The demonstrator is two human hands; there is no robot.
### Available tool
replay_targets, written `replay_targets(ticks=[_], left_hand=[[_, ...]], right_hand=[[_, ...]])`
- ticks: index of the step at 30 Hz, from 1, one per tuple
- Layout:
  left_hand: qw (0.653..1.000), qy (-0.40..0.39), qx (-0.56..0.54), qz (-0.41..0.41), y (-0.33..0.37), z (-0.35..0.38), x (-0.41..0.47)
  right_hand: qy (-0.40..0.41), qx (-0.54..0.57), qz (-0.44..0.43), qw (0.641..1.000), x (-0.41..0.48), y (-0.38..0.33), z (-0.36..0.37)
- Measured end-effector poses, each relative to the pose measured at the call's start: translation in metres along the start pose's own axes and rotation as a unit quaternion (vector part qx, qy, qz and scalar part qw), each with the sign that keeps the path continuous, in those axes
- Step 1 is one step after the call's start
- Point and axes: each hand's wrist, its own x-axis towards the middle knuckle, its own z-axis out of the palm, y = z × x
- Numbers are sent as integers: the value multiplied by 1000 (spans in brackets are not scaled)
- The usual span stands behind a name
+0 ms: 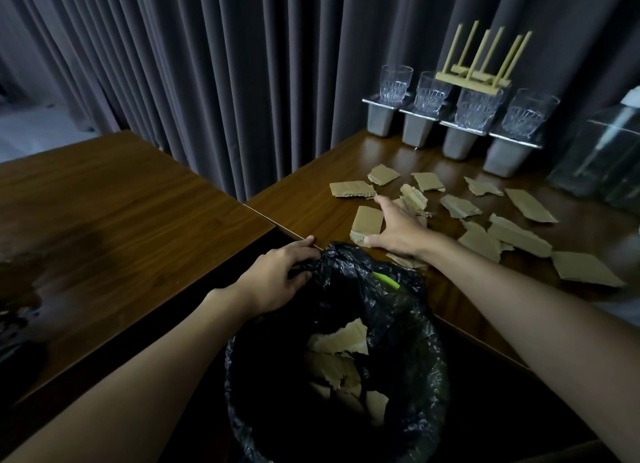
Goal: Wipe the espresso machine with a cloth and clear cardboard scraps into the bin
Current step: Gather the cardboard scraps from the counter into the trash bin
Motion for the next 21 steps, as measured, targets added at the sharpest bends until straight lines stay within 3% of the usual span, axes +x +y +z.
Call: replay_targets(ticks=[8,12,14,19,21], left_hand=[[1000,-17,-14,4,-12,-3,1],[999,-31,-31,2,-14,-4,2],[999,-31,-30,1,-14,-4,3],[999,-34,-32,-1,-13,-5,2],[999,-36,-33,-4,-12,-6,3]], right_hand=[[-70,72,30,995,-11,3,-10],[-50,17,35,998,-15,3,-10],[-30,79,30,996,-17,3,-11],[3,198,-62,978,-37,-3,-20],[-19,210,-105,972,-53,-8,-25]])
